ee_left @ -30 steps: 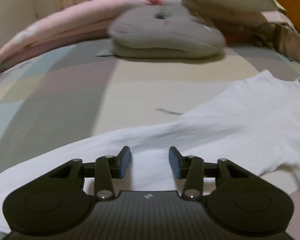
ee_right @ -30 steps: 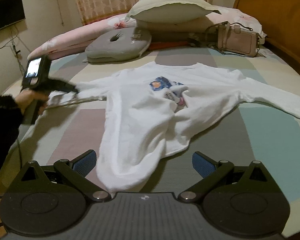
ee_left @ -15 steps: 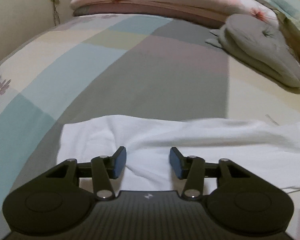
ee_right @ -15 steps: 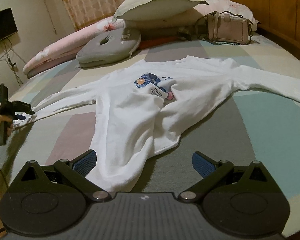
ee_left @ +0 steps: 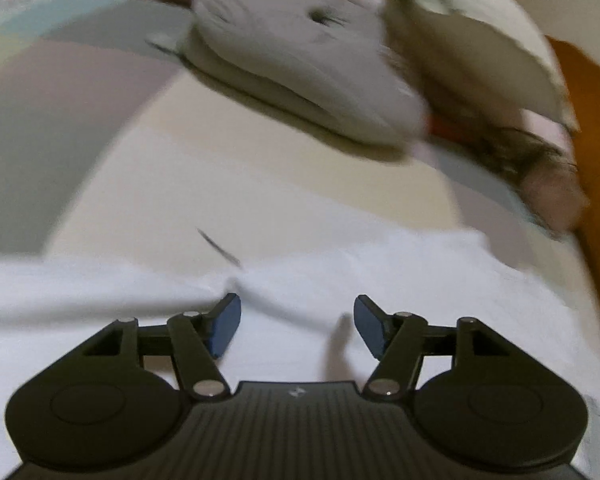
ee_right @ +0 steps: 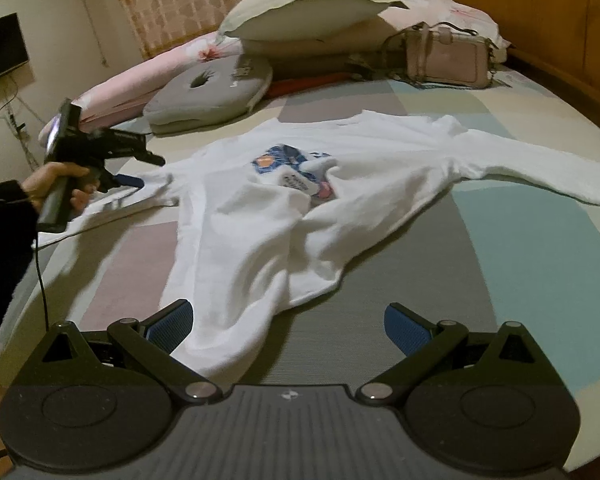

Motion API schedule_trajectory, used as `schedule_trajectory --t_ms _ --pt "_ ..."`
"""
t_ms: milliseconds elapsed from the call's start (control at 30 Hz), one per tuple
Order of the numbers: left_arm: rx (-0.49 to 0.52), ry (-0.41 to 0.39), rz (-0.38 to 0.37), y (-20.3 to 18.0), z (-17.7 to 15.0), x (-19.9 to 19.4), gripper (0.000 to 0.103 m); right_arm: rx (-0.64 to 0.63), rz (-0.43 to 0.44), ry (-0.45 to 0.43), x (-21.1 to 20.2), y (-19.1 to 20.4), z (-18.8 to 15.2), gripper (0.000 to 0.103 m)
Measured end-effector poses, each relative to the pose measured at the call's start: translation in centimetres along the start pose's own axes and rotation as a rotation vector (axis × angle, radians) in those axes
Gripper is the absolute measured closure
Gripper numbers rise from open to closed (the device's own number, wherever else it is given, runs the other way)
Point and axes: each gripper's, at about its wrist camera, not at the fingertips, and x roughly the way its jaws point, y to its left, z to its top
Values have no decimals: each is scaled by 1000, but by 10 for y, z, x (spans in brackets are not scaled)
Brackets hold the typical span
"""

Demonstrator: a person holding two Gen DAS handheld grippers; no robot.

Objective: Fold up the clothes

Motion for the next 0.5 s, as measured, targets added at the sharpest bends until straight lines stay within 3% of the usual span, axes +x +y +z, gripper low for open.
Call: schedule_trajectory --t_ms 100,200,400,467,500 --pt "-44 -34 81 0 16 4 43 20 -9 1 1 -9 0 0" --pt "9 -44 5 -15 20 -11 38 38 -8 2 5 -16 0 0" --pt "106 80 -144 -56 0 1 31 43 7 19 16 -17 -1 0" --pt "96 126 -123 -62 -3 26 31 41 3 16 14 -18 -1 0" --pt "95 108 -111 -63 -2 33 33 41 -1 13 13 -19 -1 0"
